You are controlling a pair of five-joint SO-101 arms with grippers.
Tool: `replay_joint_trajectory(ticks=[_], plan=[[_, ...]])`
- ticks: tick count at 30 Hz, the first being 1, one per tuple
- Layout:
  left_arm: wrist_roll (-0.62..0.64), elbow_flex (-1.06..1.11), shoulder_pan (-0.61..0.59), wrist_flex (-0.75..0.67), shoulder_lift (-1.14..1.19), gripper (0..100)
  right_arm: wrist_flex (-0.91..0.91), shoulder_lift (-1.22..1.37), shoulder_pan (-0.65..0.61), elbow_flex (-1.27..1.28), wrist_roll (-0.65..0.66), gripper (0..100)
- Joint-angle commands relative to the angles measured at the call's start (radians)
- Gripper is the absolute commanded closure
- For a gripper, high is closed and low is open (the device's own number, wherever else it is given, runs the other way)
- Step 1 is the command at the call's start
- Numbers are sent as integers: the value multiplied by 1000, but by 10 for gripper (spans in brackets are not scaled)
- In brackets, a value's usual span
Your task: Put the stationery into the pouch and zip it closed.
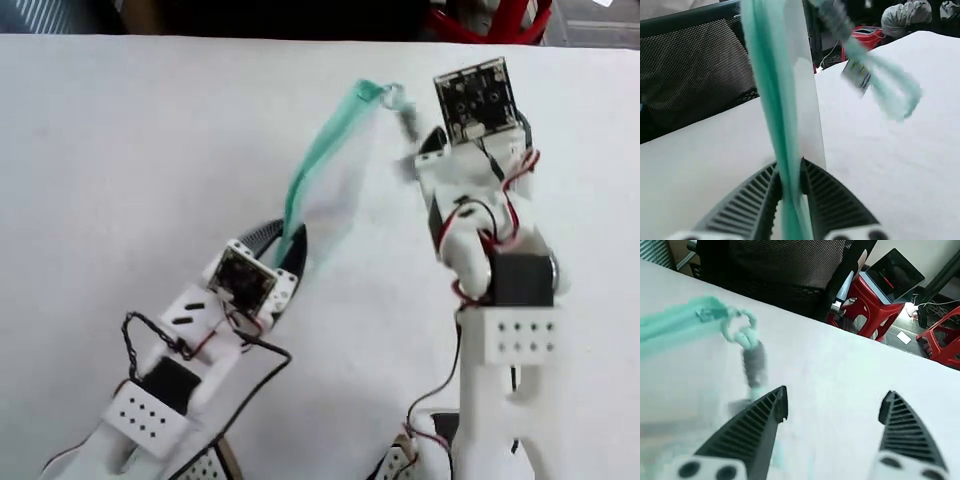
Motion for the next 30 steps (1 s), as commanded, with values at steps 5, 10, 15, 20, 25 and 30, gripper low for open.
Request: replay_joint_trajectory(ticks=[5, 10, 15, 20, 25, 30], plan=[[3, -206, -82, 152, -4, 976, 79, -263, -4, 150, 5, 708], [-6, -284, -136, 169, -4, 976, -65, -409, 1, 446, 11, 708], [-6, -339, -252, 170, -2, 976, -323, -510, 76, 758, 11, 708], [-146, -347, -254, 181, 2, 976, -576, -552, 114, 988, 11, 708], [-267, -520, -257, 261, 176, 976, -671, -552, 107, 1103, 3, 709], [-568, -839, -216, 408, 507, 976, -725, -558, 107, 1185, 3, 720]])
